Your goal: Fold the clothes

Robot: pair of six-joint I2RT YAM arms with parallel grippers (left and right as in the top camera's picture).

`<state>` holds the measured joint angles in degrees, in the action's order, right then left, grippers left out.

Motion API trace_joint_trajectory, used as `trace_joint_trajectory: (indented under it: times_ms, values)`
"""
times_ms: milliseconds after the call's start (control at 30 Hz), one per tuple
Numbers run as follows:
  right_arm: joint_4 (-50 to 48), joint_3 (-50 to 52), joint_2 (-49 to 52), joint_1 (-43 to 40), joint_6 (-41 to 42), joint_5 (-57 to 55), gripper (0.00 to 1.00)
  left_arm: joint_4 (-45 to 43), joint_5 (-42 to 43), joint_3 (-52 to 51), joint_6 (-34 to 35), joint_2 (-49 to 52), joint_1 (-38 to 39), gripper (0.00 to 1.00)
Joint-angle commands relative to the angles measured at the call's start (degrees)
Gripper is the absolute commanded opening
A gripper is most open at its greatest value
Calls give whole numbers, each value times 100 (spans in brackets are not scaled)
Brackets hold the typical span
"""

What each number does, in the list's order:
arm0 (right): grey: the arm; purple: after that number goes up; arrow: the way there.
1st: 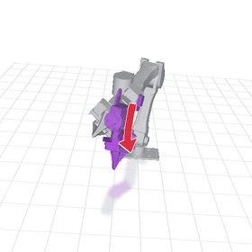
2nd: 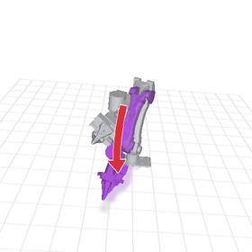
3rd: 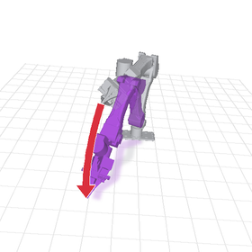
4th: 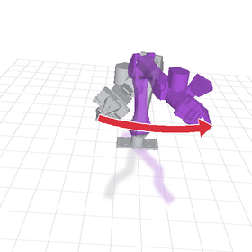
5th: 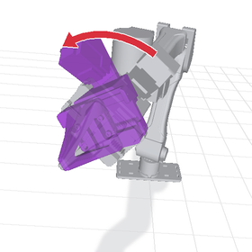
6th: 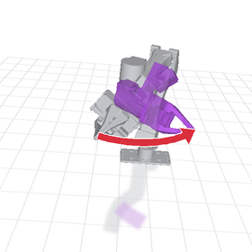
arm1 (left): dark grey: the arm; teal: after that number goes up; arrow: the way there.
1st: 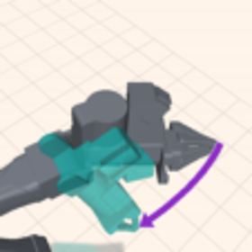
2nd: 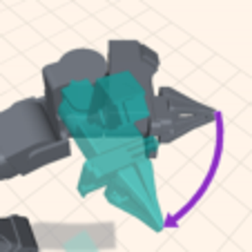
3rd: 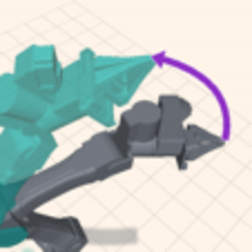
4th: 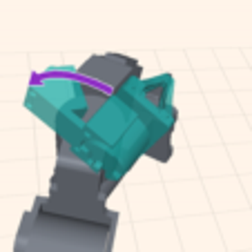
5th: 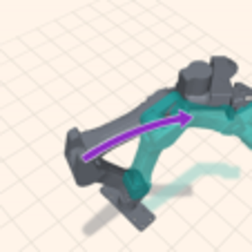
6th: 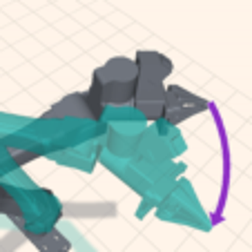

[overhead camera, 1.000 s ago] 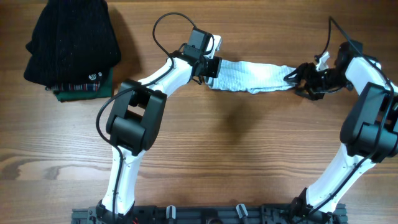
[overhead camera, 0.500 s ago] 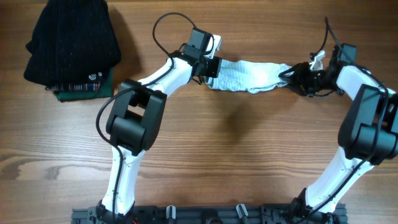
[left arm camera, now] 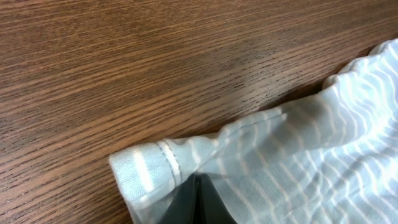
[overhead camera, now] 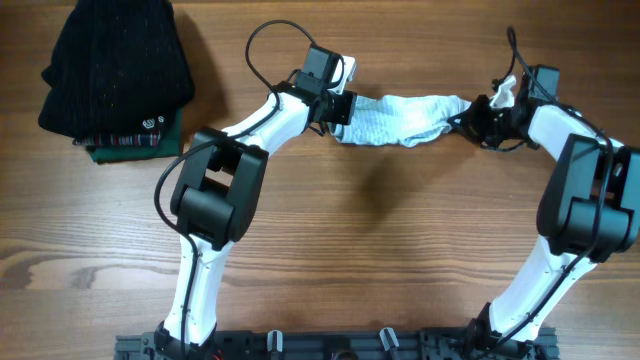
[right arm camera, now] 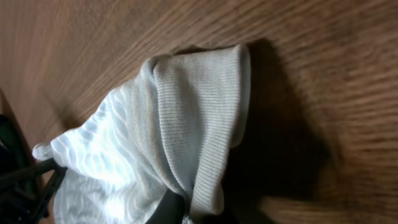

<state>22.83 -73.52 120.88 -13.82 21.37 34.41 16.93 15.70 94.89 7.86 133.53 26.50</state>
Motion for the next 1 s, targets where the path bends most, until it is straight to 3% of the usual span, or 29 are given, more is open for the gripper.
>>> trace_joint_trajectory:
  times_ms: [0, 433, 967]
  values:
    - [22, 7, 297, 11, -339, -704, 4, 212, -450, -297, 28, 269, -20, 4]
    - [826, -278, -575, 289, -1130, -389, 4, 199, -492, -297, 31, 269, -20, 4]
    - [1084, -278, -949, 1810, -1388, -765, 4, 181, -490, -297, 31, 269, -20, 4]
